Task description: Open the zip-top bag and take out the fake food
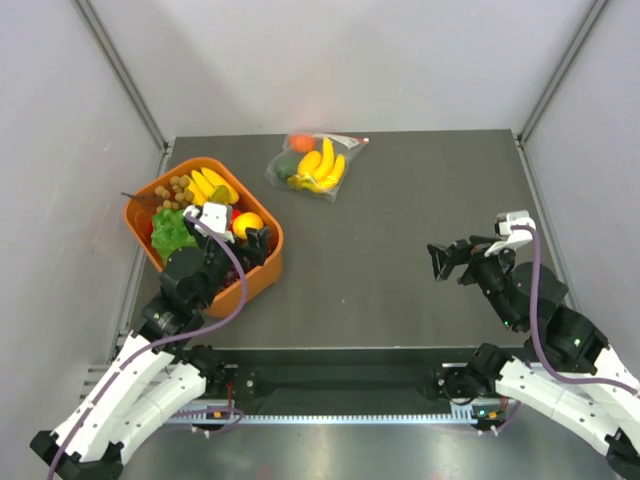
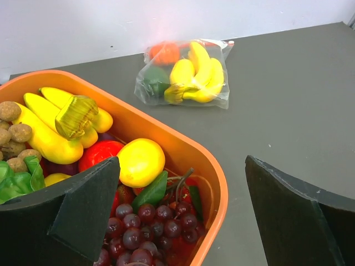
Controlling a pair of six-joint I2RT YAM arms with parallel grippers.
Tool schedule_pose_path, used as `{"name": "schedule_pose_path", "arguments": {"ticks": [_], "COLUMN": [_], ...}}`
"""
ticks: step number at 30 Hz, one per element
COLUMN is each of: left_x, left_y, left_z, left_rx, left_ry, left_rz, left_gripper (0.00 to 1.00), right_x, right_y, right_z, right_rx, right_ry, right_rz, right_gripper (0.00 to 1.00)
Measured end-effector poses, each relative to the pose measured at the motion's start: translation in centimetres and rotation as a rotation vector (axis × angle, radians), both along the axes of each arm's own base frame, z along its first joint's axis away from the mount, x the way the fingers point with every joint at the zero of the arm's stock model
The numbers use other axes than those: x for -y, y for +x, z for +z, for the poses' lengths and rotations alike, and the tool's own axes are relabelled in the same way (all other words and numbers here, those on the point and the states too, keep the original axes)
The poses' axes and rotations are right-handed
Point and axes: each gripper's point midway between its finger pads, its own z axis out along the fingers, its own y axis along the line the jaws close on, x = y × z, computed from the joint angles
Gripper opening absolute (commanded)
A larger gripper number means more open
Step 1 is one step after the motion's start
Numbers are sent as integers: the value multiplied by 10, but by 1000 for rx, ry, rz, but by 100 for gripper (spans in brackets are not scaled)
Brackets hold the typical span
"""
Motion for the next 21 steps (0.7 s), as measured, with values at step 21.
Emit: {"name": "schedule_pose_path", "arguments": {"ticks": [21], "left_x": [93], "left_y": [58], "left_z": [34], "left_rx": [-65], "left_ry": [86], "left_rz": [-122], "left_gripper": [99], "right_x": [20], "right_y": [-6], "right_z": [-22], "right_rx": [-8], "right_ry": [-24], "right_rz": [-58], "right_gripper": [100]}}
